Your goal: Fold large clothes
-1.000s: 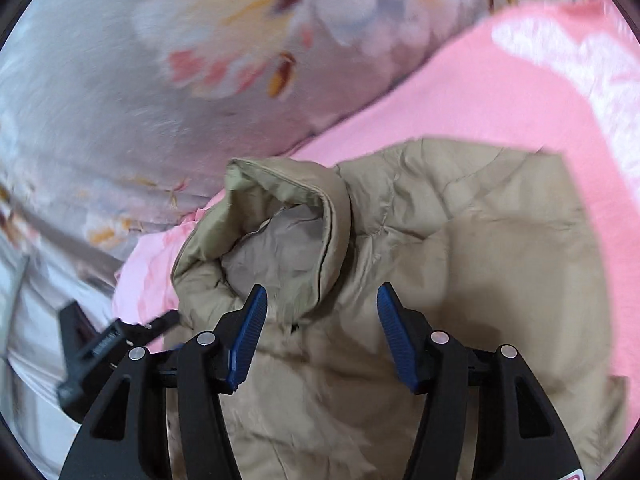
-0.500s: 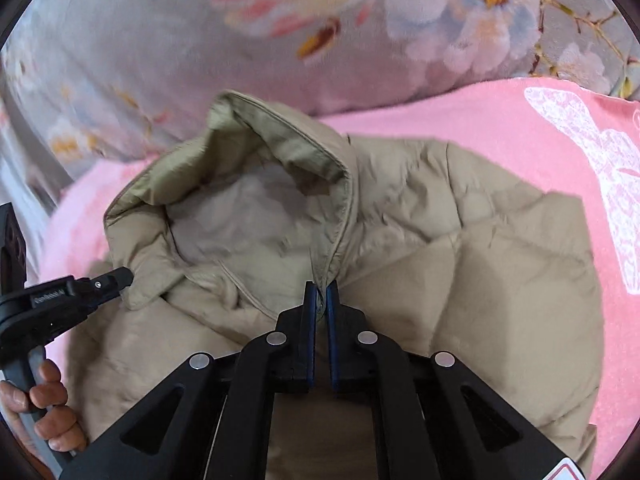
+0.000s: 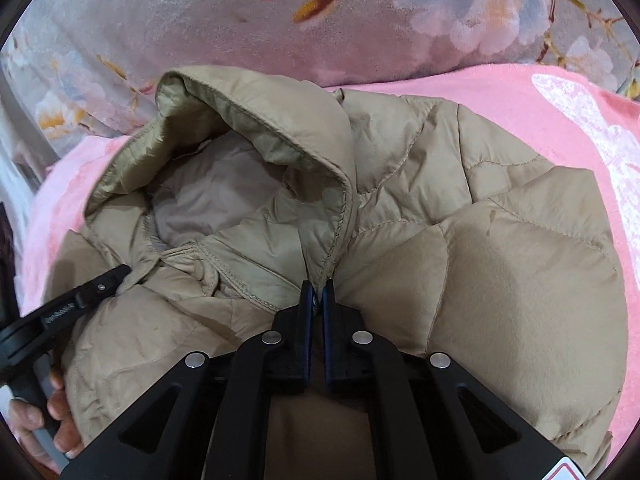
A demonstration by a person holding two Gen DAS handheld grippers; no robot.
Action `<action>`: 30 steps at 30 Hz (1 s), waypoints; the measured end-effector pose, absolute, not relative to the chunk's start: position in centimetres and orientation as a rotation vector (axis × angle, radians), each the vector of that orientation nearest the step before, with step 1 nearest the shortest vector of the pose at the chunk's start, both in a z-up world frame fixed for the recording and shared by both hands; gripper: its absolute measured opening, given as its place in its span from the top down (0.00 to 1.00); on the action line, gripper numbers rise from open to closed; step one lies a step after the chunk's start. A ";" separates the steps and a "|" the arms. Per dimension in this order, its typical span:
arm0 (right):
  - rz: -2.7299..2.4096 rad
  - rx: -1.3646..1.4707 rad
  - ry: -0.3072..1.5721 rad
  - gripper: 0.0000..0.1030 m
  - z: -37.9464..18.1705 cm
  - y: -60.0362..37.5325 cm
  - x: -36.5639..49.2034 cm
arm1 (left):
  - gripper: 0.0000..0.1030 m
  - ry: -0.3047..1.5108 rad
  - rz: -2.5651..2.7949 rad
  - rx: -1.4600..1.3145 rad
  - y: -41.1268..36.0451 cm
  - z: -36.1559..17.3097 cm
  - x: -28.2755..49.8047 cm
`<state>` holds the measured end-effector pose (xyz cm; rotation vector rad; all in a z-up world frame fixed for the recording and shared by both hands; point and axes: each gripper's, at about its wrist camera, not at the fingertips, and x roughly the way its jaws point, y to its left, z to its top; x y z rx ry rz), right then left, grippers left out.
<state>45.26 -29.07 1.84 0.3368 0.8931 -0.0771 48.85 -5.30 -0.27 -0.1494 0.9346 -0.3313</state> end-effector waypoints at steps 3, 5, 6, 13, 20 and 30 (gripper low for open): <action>-0.043 0.409 0.905 0.91 3.3 -30.5 43.1 | 0.82 0.942 -0.363 -0.172 -3.9 1.3 47.6; -0.006 0.487 0.879 0.78 4.9 -31.8 41.3 | 0.69 0.958 -0.415 -0.246 -2.2 2.8 46.9; 0.035 0.553 0.837 0.76 6.2 -32.6 40.5 | 0.60 0.951 -0.438 -0.310 -1.0 4.1 46.9; 0.138 0.986 0.666 0.20 9.1 -35.3 45.3 | 0.26 0.997 -0.461 -0.716 -0.6 7.3 53.0; 0.047 1.240 0.760 0.54 3.6 -37.1 49.5 | 0.51 1.164 -0.400 -0.899 -2.3 3.2 57.1; -0.110 0.536 1.000 0.98 3.6 -33.9 48.7 | 1.00 1.243 -0.344 -0.403 -4.8 0.4 55.9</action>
